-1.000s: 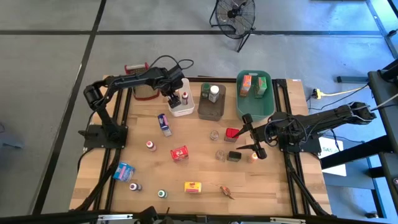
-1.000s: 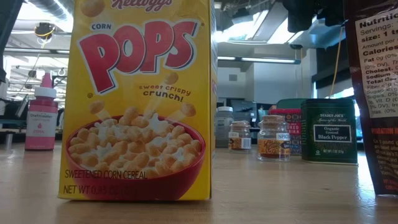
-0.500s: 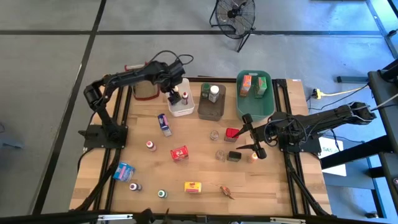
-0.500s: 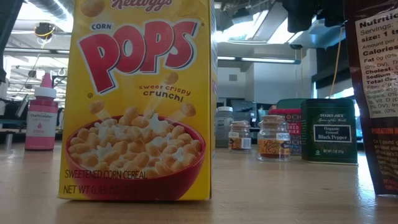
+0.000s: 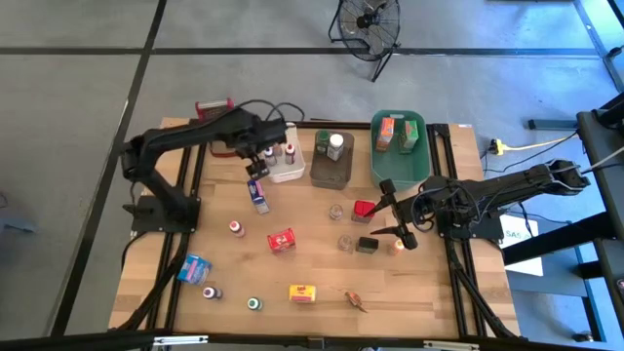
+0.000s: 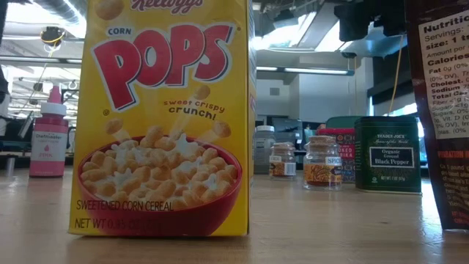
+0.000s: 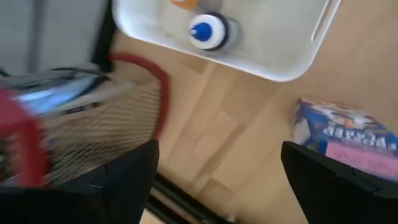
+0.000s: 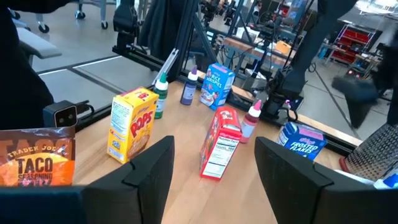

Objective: Pick & Place Kitchen Items
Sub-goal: Put the pink food coloring into the white bin

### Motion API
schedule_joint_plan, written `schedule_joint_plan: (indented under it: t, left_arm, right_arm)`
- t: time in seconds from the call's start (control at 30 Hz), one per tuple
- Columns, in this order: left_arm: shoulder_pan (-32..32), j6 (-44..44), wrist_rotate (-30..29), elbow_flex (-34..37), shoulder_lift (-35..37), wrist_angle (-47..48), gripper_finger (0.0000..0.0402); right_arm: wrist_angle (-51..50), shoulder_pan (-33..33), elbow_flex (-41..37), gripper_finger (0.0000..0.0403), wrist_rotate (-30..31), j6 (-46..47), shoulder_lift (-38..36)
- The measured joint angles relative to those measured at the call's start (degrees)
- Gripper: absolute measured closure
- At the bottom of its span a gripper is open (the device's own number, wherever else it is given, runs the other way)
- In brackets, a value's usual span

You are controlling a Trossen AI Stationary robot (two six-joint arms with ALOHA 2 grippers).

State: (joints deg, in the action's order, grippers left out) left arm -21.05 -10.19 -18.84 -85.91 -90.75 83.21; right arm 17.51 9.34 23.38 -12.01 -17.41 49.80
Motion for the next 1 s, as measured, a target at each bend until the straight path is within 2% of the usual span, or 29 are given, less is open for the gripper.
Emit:
schedule_joint_plan:
  t: [0.13, 0.27, 0.47, 0.63, 0.77, 1.0]
  left_arm:
    - [5.64, -0.85, -2.41, -0.02, 5.25, 1.81, 0.0068]
    - [11.24, -2.11, -1.54, 0.18, 10.07, 2.03, 0.0068]
    - [17.15, -10.08, 2.4, 0.22, 14.31, 3.15, 0.0068]
    - [22.05, -13.15, 3.44, 0.24, 15.4, 5.95, 0.0068]
    - [28.63, -13.81, 3.23, 0.24, 15.37, 6.79, 0.0068]
    - [37.94, -20.7, -2.66, 0.24, 15.37, 6.8, 0.0068]
  right_arm:
    - [-0.06, 0.01, 0.0, 0.0178, 0.0, 0.0, 0.0]
    - [0.31, 0.01, 0.01, 0.0178, 0.0, -0.02, 0.0]
    - [0.38, 0.01, 0.02, 0.0178, 0.0, -0.03, 0.0]
    - [0.51, 0.02, 0.02, 0.0178, 1.34, -0.04, 0.0]
    - [0.42, 0.01, 0.02, 0.0178, 2.85, -0.04, 0.0]
    - [-0.41, 0.03, 0.0, 0.0178, 2.84, -0.04, 0.0]
